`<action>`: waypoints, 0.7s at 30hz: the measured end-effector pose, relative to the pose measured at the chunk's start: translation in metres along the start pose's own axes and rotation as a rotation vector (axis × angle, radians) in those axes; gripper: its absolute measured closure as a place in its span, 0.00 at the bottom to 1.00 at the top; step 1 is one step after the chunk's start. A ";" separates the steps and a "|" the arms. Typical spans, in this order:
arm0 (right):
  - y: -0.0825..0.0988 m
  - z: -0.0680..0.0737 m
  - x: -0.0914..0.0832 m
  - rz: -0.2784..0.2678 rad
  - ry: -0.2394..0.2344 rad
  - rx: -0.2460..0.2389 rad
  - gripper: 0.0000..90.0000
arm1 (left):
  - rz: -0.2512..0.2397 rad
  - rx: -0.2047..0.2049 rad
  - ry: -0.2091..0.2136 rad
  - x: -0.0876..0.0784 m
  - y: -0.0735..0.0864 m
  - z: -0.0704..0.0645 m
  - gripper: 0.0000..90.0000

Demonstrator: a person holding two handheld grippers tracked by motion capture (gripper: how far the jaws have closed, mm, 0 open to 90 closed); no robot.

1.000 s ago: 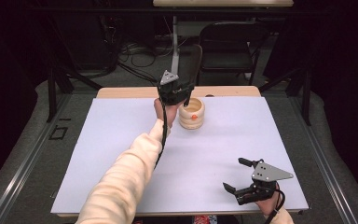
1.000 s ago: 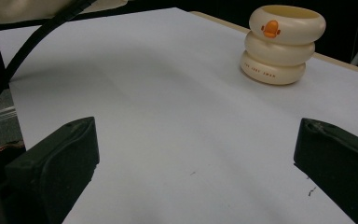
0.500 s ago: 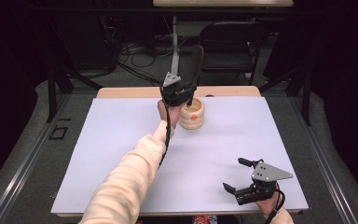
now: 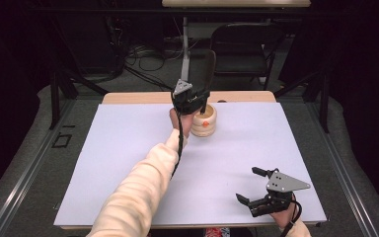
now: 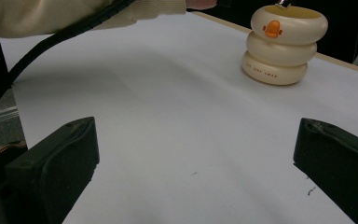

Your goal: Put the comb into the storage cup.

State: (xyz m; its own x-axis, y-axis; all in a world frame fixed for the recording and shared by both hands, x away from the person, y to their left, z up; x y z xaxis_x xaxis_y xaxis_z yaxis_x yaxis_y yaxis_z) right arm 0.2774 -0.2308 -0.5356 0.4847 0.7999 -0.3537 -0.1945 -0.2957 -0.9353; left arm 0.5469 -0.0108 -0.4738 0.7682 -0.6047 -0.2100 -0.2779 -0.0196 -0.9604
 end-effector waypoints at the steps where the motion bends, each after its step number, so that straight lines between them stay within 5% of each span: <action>1: 0.000 0.000 0.000 -0.003 0.001 0.000 0.00 | -0.002 0.001 0.000 0.000 0.001 0.000 0.81; 21: 0.000 0.000 0.000 0.001 -0.001 0.002 0.00 | 0.005 0.045 0.000 0.004 0.024 0.006 0.81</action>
State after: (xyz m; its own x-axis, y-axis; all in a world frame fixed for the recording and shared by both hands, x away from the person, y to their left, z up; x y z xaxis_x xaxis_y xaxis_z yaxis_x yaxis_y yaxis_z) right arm 0.2776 -0.2306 -0.5358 0.4841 0.8000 -0.3545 -0.1966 -0.2953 -0.9350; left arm 0.5463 -0.0089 -0.4984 0.7672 -0.6044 -0.2148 -0.2556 0.0191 -0.9666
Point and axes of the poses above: each handheld gripper's, and its own axes: x roughly forward along the jaws, y roughly out of its underside, z roughly to its left, the point moved 4 cm from there along x, roughly forward along the jaws, and after that the axes turned 8 degrees about -y, right-handed, at the moved point
